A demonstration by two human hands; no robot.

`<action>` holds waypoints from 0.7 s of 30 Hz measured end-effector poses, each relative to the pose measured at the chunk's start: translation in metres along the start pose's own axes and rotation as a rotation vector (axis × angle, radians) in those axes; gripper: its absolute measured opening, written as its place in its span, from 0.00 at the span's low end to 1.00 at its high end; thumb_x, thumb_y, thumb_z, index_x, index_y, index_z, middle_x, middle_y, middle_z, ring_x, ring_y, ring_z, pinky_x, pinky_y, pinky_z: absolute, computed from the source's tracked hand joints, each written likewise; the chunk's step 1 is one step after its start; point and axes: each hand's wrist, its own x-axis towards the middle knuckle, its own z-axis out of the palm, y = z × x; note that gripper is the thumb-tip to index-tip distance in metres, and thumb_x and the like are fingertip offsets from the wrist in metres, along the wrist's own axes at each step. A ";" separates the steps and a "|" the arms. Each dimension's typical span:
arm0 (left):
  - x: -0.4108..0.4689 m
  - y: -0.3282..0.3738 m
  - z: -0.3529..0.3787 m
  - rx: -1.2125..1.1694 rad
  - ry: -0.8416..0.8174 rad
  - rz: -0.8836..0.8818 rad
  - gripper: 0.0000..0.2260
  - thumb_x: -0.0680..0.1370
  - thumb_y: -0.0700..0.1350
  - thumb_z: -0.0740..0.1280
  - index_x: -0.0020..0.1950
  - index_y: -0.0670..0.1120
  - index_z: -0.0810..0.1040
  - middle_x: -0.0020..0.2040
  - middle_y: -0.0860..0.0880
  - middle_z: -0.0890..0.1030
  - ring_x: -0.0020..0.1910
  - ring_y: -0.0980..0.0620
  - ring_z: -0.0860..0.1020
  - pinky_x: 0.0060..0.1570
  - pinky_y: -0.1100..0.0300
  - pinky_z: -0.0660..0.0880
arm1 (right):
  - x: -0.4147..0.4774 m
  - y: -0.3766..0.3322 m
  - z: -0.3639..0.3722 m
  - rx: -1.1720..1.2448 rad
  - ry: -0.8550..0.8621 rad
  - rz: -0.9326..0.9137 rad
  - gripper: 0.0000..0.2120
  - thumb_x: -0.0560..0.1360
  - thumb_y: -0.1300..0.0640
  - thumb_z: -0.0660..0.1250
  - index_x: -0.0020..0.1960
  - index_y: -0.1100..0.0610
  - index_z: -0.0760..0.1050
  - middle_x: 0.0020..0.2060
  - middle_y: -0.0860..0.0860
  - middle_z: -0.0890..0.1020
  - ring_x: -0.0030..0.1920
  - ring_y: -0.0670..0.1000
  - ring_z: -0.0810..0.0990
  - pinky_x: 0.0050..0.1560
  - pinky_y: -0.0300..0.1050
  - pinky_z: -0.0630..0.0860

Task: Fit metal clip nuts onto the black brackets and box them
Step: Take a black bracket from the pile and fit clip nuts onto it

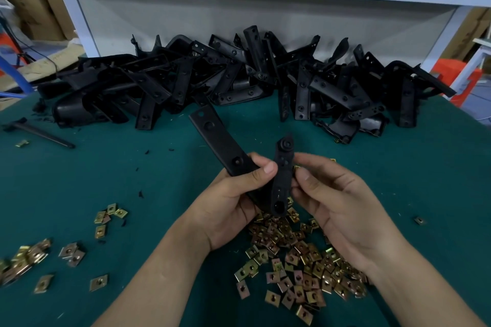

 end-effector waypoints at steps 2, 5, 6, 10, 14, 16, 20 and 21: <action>0.000 0.000 0.000 -0.007 -0.002 0.000 0.05 0.72 0.44 0.74 0.45 0.46 0.81 0.46 0.45 0.85 0.46 0.49 0.85 0.44 0.59 0.80 | 0.000 0.000 -0.001 -0.005 -0.003 0.004 0.12 0.70 0.60 0.70 0.52 0.56 0.86 0.45 0.54 0.86 0.42 0.46 0.83 0.46 0.36 0.80; 0.000 0.000 0.000 -0.009 -0.015 -0.002 0.03 0.72 0.44 0.74 0.43 0.47 0.82 0.47 0.45 0.86 0.46 0.48 0.85 0.45 0.59 0.81 | -0.001 -0.001 -0.001 -0.030 0.015 -0.005 0.10 0.69 0.59 0.70 0.48 0.54 0.87 0.41 0.52 0.85 0.40 0.46 0.83 0.45 0.36 0.80; 0.000 0.000 0.000 -0.007 -0.018 -0.002 0.02 0.73 0.44 0.74 0.43 0.48 0.83 0.47 0.45 0.86 0.46 0.48 0.85 0.45 0.59 0.81 | -0.001 -0.001 -0.001 -0.035 0.015 -0.009 0.09 0.69 0.59 0.71 0.47 0.54 0.86 0.41 0.53 0.84 0.40 0.47 0.83 0.45 0.37 0.80; 0.001 0.000 -0.001 -0.007 0.014 -0.015 0.04 0.71 0.45 0.75 0.43 0.47 0.82 0.48 0.45 0.85 0.47 0.49 0.84 0.46 0.58 0.81 | -0.001 -0.003 0.000 0.009 -0.013 -0.011 0.09 0.67 0.60 0.72 0.46 0.55 0.86 0.44 0.54 0.86 0.43 0.47 0.84 0.46 0.37 0.80; 0.000 0.000 -0.001 -0.027 0.025 -0.016 0.04 0.71 0.44 0.75 0.43 0.47 0.82 0.46 0.47 0.85 0.45 0.51 0.84 0.43 0.60 0.80 | -0.001 -0.006 -0.001 0.115 0.011 0.038 0.11 0.65 0.61 0.74 0.47 0.59 0.87 0.49 0.57 0.87 0.48 0.49 0.86 0.48 0.35 0.80; 0.001 0.001 -0.001 -0.044 0.026 -0.015 0.04 0.71 0.43 0.75 0.43 0.47 0.82 0.45 0.47 0.85 0.45 0.51 0.84 0.42 0.61 0.80 | -0.001 -0.006 -0.001 0.149 0.043 0.045 0.11 0.66 0.62 0.73 0.48 0.61 0.87 0.49 0.57 0.87 0.48 0.49 0.87 0.47 0.35 0.80; 0.000 0.000 0.000 -0.043 0.019 -0.017 0.03 0.71 0.43 0.75 0.42 0.48 0.82 0.45 0.47 0.85 0.45 0.51 0.84 0.42 0.60 0.80 | 0.000 -0.006 0.000 0.151 0.079 0.039 0.18 0.63 0.63 0.75 0.53 0.57 0.86 0.47 0.55 0.86 0.47 0.49 0.86 0.47 0.36 0.81; 0.000 0.000 0.000 -0.038 0.018 -0.015 0.03 0.71 0.44 0.75 0.41 0.49 0.82 0.45 0.47 0.84 0.45 0.52 0.84 0.42 0.60 0.80 | 0.000 -0.006 0.000 0.149 0.081 0.039 0.18 0.61 0.63 0.76 0.52 0.57 0.86 0.46 0.55 0.86 0.46 0.49 0.86 0.47 0.36 0.81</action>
